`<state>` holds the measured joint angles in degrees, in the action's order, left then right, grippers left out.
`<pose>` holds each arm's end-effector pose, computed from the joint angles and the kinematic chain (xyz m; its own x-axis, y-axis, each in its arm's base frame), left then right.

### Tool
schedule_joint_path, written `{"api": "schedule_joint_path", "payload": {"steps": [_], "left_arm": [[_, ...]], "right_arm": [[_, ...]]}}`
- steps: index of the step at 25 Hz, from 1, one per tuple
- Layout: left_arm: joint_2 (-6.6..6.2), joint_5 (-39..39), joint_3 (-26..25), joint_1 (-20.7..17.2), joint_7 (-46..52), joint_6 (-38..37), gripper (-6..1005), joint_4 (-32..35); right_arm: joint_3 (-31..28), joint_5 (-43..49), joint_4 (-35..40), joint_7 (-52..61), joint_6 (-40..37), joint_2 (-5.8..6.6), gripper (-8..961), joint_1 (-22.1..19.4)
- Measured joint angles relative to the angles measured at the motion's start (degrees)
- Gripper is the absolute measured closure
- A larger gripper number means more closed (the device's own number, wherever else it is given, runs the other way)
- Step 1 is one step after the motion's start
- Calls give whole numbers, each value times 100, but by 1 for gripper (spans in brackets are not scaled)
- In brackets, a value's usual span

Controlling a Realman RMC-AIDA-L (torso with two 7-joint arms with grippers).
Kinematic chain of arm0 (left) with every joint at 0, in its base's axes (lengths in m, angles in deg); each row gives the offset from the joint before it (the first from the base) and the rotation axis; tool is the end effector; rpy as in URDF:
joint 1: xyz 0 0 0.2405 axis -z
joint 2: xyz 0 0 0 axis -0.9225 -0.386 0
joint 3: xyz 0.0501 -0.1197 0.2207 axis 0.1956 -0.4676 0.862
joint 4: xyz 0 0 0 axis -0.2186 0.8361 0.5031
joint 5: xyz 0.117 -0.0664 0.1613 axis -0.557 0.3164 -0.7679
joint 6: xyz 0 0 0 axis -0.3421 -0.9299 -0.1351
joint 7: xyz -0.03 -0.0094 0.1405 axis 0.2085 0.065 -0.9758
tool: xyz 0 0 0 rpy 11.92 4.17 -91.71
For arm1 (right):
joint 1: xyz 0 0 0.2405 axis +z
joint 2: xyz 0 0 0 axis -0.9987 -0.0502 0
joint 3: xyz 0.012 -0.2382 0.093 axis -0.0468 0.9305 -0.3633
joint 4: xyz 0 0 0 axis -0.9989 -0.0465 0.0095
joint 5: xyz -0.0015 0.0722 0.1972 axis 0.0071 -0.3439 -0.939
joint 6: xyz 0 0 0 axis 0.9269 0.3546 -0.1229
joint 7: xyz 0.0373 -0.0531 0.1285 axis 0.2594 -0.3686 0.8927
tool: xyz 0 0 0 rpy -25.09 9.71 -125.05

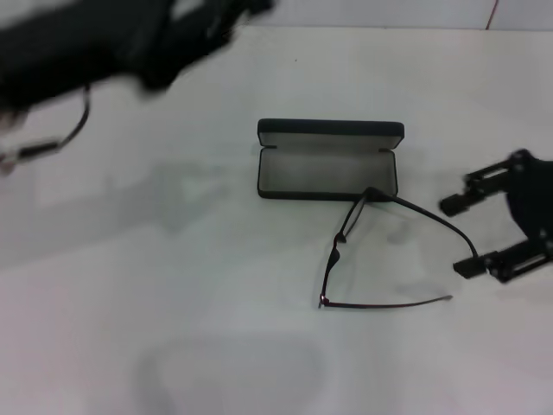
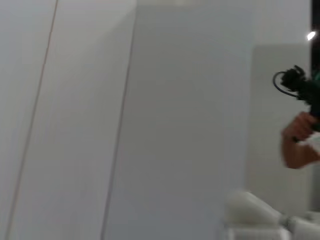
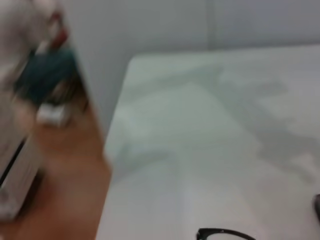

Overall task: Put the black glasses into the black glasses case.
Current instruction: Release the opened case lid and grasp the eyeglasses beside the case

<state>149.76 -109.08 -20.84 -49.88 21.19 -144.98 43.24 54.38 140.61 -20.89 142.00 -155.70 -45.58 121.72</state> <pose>-0.1561 0.2993 0.0770 0.5293 0.0480 0.8471 0.2303 -0.9690 -0.0890 0.1833 0.3268 0.0615 0.9943 0.0077 -0.1066 0.0104 -0.9996 0.0256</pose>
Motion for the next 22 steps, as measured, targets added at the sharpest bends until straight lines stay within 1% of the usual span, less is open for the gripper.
{"api": "schedule_joint_path", "payload": {"steps": [1,2,3,4,5,6,8,10,11,13,14,15,16,17,19,22], "left_arm": [[-46,-58,-183,38,-282,-387,688,-450],[-103,-116,-318,61,-574,-751,688,-877],[-179,-181,-398,78,-842,-1058,688,-1298],[-272,-295,-411,105,-1088,-1311,688,-1630],[-333,-413,-412,120,-1283,-1475,688,-1871],[-386,-583,-407,133,-1462,-1594,688,-2050],[-391,-992,-413,128,-1667,-1657,689,-2195],[-340,-1393,-427,41,-1883,-1671,689,-2233],[-319,-1525,-438,-30,-1975,-1675,689,-2243],[-305,-1609,-470,-219,-2123,-1674,689,-2306],[-304,-1616,-485,-296,-2194,-1673,689,-2356],[-304,-1616,-485,-296,-2194,-1673,689,-2356],[-298,-1619,-498,-457,-2435,-1671,689,-2564],[-297,-1619,-499,-467,-2460,-1670,689,-2589],[-289,-1626,-505,-524,-2608,-1666,690,-2730],[-268,-1663,-507,-563,-2842,-1654,690,-2973]], "right_arm": [[271,127,85,80,-72,51,241,349],[418,180,105,141,-116,81,242,558],[644,245,95,279,-155,138,242,881],[806,338,57,394,-166,175,243,1136],[969,444,1,515,-153,207,244,1432],[1155,762,-117,625,-115,198,245,1825],[1247,1084,-197,632,-73,116,247,2034],[1382,1528,-346,550,27,-31,255,2277],[1558,1755,-505,473,169,-112,258,2445],[2116,1923,-793,384,547,-187,266,2715],[2413,1921,-857,384,703,-190,270,2784],[2760,1892,-884,384,881,-192,274,2836],[2972,1879,-884,384,998,-192,277,2855],[3334,1866,-868,386,1184,-192,281,2887],[3861,1832,-831,400,1454,-192,289,2939],[4244,1782,-754,381,1707,-190,300,2957]]}}
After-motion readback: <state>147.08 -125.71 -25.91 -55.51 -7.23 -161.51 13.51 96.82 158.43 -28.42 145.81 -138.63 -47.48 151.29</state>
